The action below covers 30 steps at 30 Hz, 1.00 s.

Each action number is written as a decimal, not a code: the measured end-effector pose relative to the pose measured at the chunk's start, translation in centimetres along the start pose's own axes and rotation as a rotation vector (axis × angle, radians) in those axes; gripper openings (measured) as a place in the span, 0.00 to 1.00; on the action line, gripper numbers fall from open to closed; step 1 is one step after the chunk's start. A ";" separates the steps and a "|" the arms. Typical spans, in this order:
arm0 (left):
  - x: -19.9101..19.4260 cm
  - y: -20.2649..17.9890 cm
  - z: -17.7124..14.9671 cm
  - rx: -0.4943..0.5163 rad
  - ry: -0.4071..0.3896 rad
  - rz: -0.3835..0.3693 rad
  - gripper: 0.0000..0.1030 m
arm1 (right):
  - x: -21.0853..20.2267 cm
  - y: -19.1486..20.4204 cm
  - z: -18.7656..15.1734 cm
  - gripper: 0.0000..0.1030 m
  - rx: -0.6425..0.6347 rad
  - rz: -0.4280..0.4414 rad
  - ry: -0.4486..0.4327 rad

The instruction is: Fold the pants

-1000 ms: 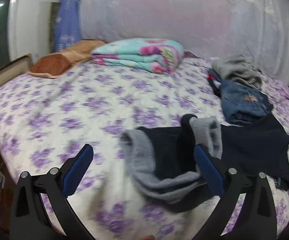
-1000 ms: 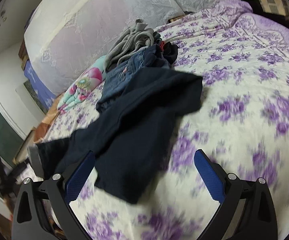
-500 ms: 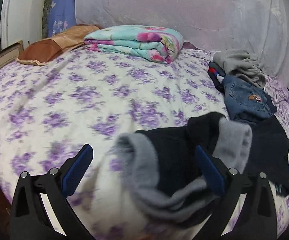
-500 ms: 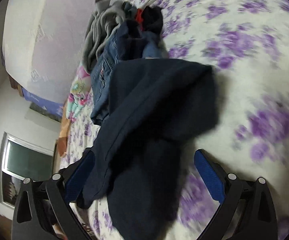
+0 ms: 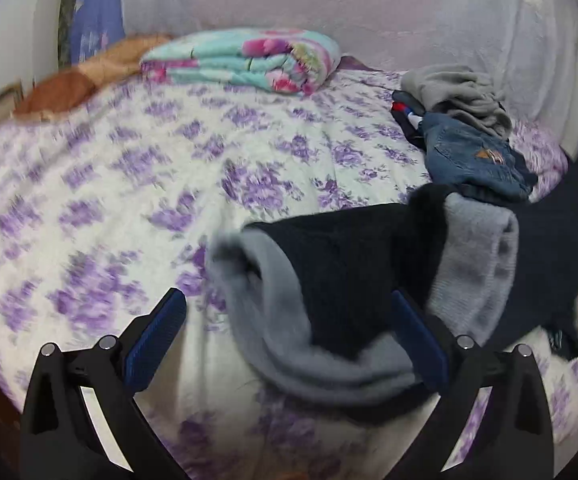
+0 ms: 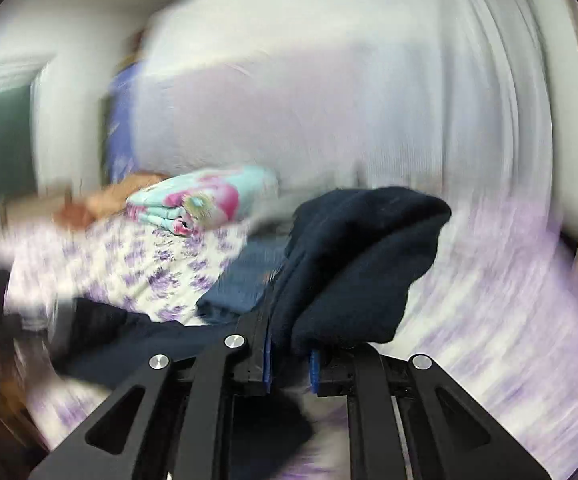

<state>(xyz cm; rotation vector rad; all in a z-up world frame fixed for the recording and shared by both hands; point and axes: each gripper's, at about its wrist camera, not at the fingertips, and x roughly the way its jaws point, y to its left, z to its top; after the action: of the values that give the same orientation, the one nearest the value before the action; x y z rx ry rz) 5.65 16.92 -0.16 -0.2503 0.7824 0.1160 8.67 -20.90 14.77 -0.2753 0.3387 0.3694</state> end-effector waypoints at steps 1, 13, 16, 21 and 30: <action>0.4 0.5 0.0 -0.037 0.016 -0.025 0.96 | -1.5 0.9 0.0 0.35 -0.072 0.045 0.055; -3.4 3.8 -0.2 -0.082 -0.034 -0.015 0.96 | -7.4 -5.5 -14.5 0.65 0.541 0.100 0.281; -6.0 1.6 0.1 -0.006 -0.102 -0.049 0.96 | -6.6 -6.3 -12.6 0.68 0.601 0.199 0.212; -5.2 -1.9 2.2 0.118 -0.106 0.034 0.96 | -5.7 -3.3 -10.9 0.84 0.497 0.263 0.203; 0.1 -2.9 4.7 0.102 -0.019 0.001 0.74 | -9.2 -2.6 -12.9 0.85 0.567 0.222 0.223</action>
<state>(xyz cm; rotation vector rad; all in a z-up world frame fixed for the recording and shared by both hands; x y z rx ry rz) 9.45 15.41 3.49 -0.1520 0.7677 0.0794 -1.86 -30.20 6.95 0.2821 0.6787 0.4452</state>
